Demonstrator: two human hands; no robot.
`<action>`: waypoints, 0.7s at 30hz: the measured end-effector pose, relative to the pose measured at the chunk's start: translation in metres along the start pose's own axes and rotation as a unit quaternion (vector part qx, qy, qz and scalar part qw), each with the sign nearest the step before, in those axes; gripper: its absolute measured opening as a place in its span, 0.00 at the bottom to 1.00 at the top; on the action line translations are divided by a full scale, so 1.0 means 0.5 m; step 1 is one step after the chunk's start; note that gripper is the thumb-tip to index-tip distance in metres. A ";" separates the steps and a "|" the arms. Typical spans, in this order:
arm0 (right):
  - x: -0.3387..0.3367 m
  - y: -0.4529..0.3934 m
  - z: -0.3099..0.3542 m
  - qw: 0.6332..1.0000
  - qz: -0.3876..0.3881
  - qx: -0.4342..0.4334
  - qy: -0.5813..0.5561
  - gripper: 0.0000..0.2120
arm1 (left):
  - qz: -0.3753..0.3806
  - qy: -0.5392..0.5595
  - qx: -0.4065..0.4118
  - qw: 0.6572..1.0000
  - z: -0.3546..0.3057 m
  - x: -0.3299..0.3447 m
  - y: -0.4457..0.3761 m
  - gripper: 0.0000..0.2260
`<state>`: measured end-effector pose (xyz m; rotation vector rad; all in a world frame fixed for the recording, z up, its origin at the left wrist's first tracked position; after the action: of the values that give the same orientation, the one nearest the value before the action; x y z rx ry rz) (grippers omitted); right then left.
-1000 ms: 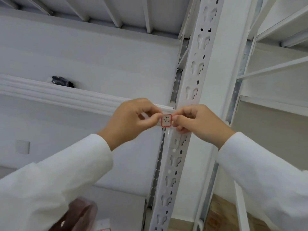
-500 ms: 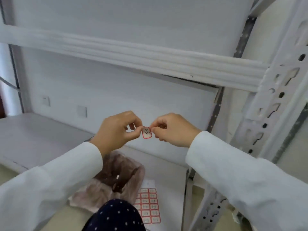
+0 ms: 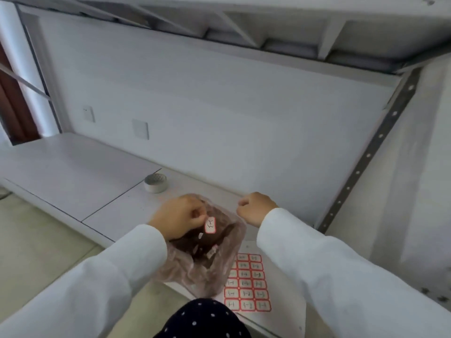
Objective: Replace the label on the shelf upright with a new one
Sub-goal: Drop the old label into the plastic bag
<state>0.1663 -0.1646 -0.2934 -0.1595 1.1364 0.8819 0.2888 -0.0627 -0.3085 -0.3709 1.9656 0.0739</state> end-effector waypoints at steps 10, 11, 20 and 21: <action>0.059 -0.053 -0.058 0.999 0.017 0.017 0.044 0.24 | 0.134 -0.023 -0.097 0.986 0.103 0.082 -0.016 0.05; 0.061 -0.057 -0.063 0.998 0.017 0.016 0.050 0.23 | 0.134 -0.025 -0.100 0.986 0.106 0.087 -0.018 0.06; 0.054 -0.062 -0.113 0.997 0.026 0.027 0.068 0.21 | 0.183 -0.026 -0.143 0.972 0.129 0.121 -0.030 0.12; 0.055 -0.061 -0.120 0.997 0.030 0.032 0.067 0.20 | 0.186 -0.031 -0.149 0.971 0.131 0.123 -0.031 0.12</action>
<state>0.1473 -0.2022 -0.3527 -0.1341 1.2991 0.8977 0.3284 -0.0767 -0.3896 -0.1841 1.9411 0.6212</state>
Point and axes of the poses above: each hand's wrist, its own y-axis away from the middle knuckle, its own x-axis out of the palm, z = x × y, the point moved 8 cm from there along -y, towards the middle knuckle, and after that the axes turned 5 degrees about z, right-handed, at the moved point
